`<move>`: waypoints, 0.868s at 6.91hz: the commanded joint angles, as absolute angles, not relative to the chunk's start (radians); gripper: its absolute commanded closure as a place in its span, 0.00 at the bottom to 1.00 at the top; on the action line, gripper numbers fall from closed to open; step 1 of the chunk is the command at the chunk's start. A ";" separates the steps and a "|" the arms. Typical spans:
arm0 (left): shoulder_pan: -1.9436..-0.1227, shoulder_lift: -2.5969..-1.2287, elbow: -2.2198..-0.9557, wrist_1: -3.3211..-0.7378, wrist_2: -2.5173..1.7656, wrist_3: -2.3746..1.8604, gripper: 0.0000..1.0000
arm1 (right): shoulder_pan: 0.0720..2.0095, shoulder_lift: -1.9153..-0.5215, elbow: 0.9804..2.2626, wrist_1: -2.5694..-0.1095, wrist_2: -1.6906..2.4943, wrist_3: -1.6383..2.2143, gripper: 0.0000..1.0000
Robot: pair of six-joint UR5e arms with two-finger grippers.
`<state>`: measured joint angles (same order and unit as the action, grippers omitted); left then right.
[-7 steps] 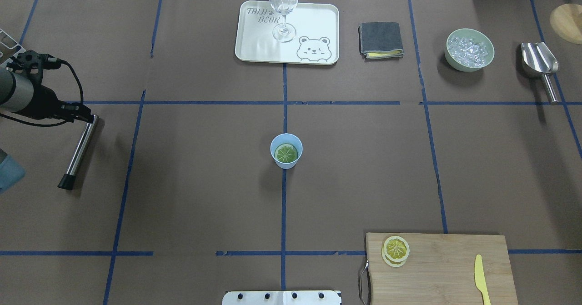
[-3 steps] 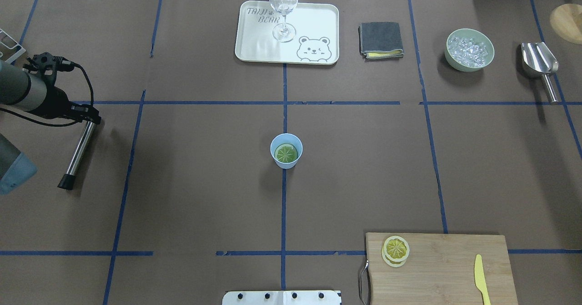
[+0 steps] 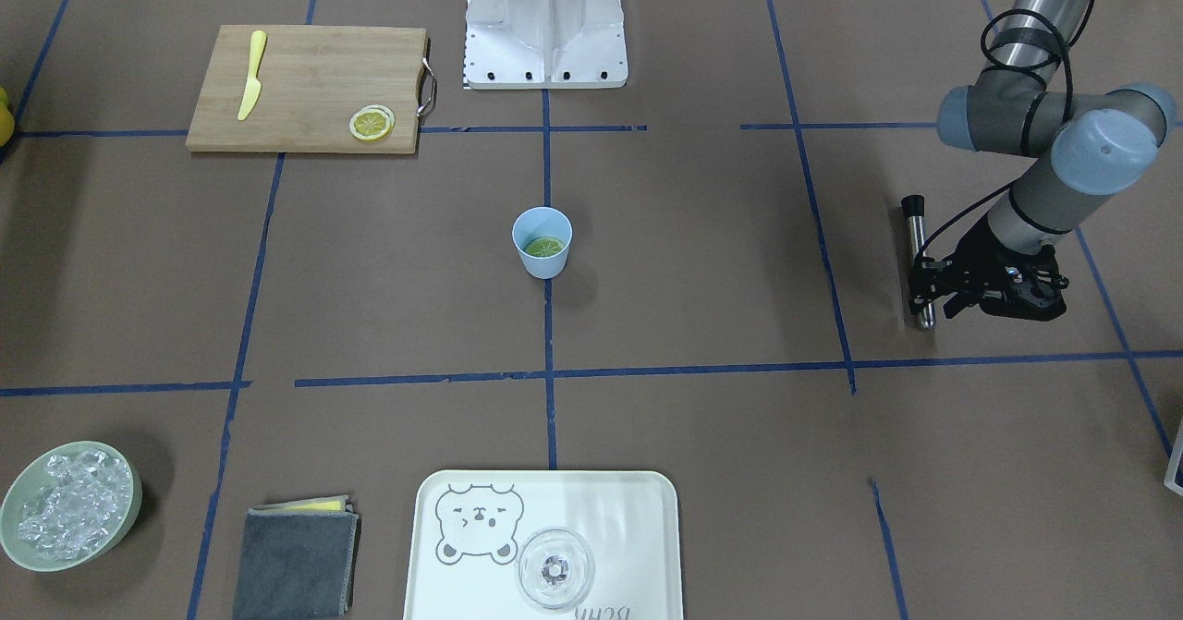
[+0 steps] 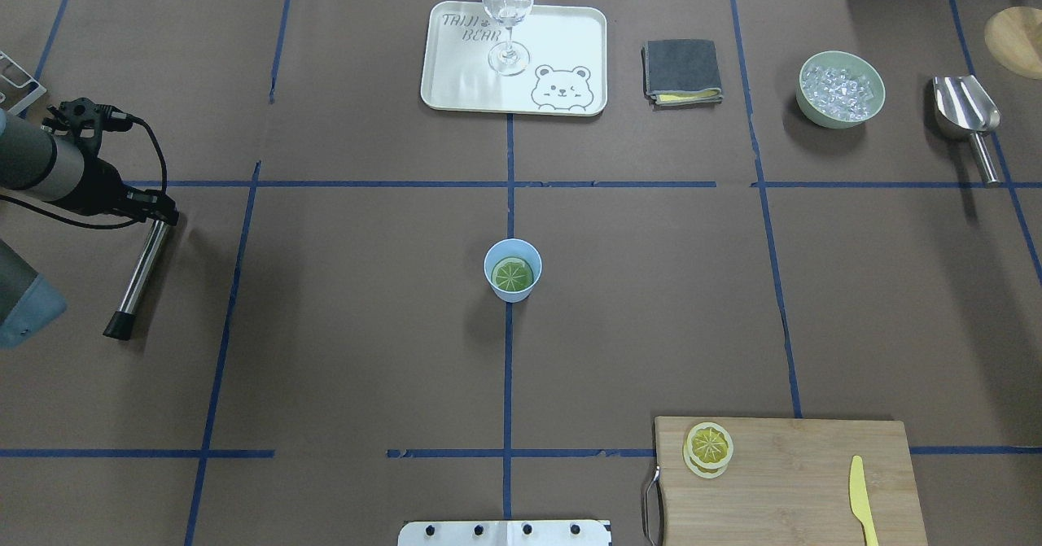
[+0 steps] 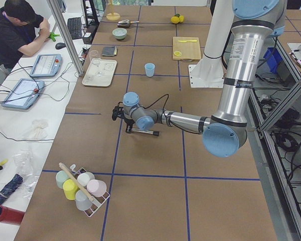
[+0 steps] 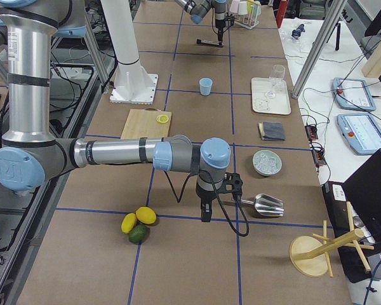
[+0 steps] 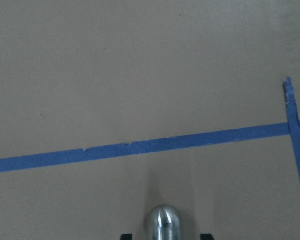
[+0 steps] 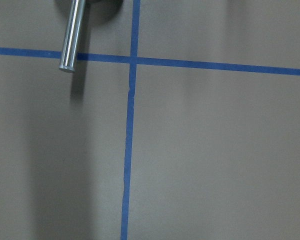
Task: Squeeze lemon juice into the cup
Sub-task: 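Close the left gripper on the top of the steel muddler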
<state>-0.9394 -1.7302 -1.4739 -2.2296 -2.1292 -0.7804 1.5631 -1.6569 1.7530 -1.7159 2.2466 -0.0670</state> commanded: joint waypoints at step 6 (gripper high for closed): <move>-0.917 -1.723 -1.477 -2.226 -2.131 -0.781 0.91 | 1.563 -1.664 1.749 -1.717 2.246 -0.071 0.00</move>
<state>-0.9180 -1.7287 -1.4747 -2.2264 -2.1302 -0.7808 1.5631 -1.6613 1.7488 -1.7165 2.2441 -0.0705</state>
